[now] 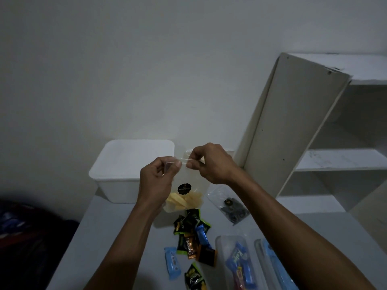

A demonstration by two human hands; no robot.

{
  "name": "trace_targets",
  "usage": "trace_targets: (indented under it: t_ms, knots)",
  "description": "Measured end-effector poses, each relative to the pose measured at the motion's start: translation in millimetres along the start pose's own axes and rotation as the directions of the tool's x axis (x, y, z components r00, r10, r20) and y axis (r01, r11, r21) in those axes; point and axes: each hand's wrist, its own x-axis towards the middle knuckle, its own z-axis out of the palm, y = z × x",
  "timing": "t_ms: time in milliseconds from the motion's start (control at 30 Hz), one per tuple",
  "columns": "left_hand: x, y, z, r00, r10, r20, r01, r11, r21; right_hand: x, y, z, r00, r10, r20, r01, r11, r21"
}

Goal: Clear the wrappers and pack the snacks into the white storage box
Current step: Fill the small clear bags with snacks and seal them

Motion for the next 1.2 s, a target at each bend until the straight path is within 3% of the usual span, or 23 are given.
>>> trace_targets:
  t_ms: [333, 500, 767, 933, 1200]
  knots:
    - [3, -2, 5, 0.996, 0.056, -0.065, -0.053, 0.998, 0.045, -1, 8, -4, 0.999, 0.023, 0.034, -0.025, 0.997, 0.069]
    - [4, -4, 3, 0.999, -0.038, 0.018, 0.038, 0.999, -0.016, -6, 9, -5, 1.0, -0.005, -0.011, 0.006, 0.998, 0.07]
    - [2, -4, 6, 0.998, -0.058, -0.031, 0.057, 0.997, -0.046, -14, 20, -8, 1.0, 0.026, -0.008, -0.024, 0.983, 0.181]
    - [4, -1, 3, 0.998, -0.055, -0.029, 0.053, 0.996, -0.068, -17, 28, -8, 0.994, 0.107, 0.012, -0.104, 0.921, 0.377]
    - [4, 1, 1, 0.997, -0.072, -0.035, 0.068, 0.994, -0.09, -18, 36, -5, 0.981, 0.191, 0.04, -0.185, 0.842, 0.506]
